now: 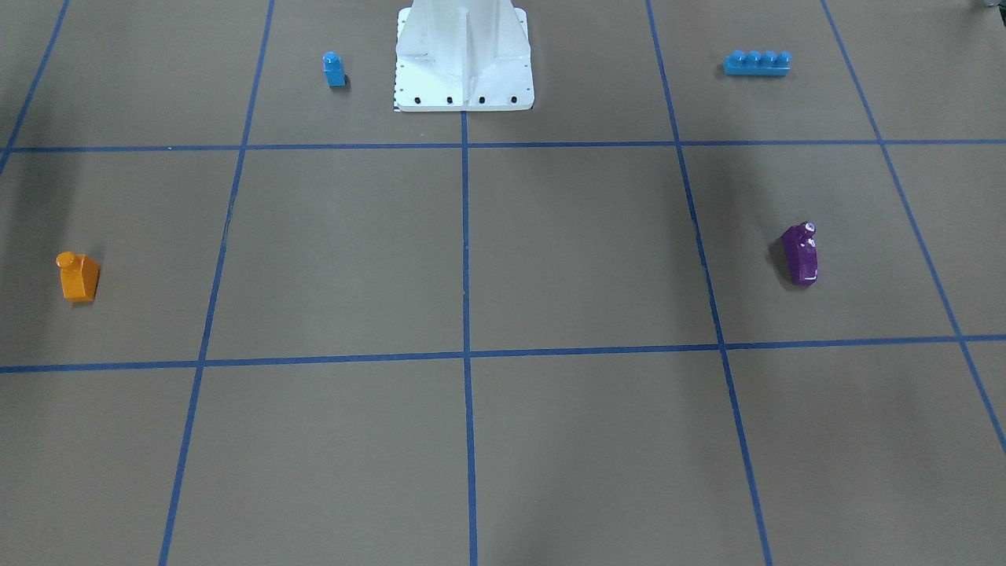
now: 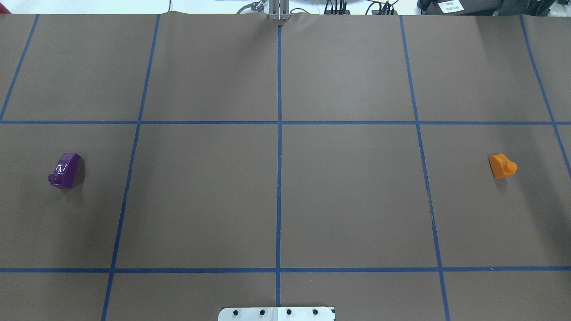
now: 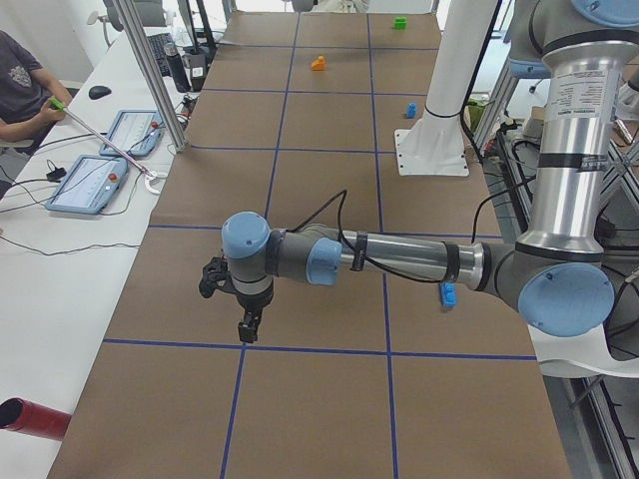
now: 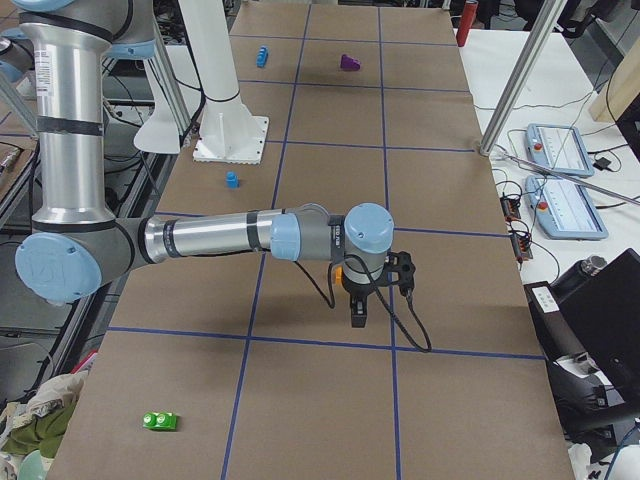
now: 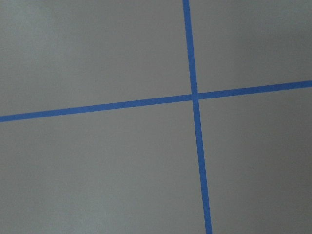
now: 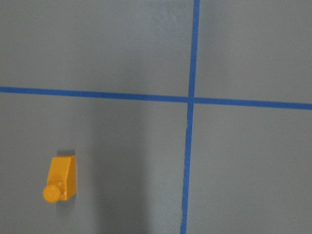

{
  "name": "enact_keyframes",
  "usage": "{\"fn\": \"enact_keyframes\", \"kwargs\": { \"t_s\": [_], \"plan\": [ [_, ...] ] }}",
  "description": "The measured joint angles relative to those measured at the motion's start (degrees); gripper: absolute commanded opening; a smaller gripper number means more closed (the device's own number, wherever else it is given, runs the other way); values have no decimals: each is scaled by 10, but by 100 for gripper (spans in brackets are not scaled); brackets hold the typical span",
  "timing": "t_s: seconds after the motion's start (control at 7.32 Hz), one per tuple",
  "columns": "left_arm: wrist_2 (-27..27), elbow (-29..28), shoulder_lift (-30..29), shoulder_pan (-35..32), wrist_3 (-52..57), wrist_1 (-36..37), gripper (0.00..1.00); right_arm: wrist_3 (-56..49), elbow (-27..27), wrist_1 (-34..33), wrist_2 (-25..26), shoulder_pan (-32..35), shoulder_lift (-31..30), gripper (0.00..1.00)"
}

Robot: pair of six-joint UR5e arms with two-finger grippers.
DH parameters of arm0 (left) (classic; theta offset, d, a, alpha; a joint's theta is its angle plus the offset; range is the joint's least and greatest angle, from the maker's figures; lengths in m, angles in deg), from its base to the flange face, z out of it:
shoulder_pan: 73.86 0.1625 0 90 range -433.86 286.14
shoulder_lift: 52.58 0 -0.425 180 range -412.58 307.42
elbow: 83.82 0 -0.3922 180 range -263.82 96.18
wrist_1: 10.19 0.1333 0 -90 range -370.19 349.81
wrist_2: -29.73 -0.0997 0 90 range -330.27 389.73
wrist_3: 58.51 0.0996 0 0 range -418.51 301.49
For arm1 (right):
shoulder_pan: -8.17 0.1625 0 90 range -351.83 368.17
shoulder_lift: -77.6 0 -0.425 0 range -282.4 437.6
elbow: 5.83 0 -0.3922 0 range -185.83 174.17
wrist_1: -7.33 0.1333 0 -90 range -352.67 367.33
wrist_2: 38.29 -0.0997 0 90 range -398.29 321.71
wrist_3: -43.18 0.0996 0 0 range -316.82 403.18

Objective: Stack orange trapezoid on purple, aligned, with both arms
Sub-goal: 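Move the left gripper down toward the purple trapezoid block, then close the left gripper on the purple block and lift it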

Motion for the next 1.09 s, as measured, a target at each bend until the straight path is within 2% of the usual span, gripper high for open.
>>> {"fn": "enact_keyframes", "kwargs": {
  "t_s": [0.27, 0.55, 0.82, 1.09],
  "plan": [
    [1, 5, -2, 90, -165, -74, 100, 24, -12, 7, -34, -1, 10, 100],
    [-6, 14, 17, 174, -345, -181, 100, 29, -13, 10, -43, -1, 12, 100],
    [-27, 35, 32, 237, -439, -216, 100, 30, -14, 9, -45, -1, 13, 100],
    [-71, 49, 45, 293, -468, -220, 100, 30, -14, 9, -46, -2, 12, 100]
  ]
}}
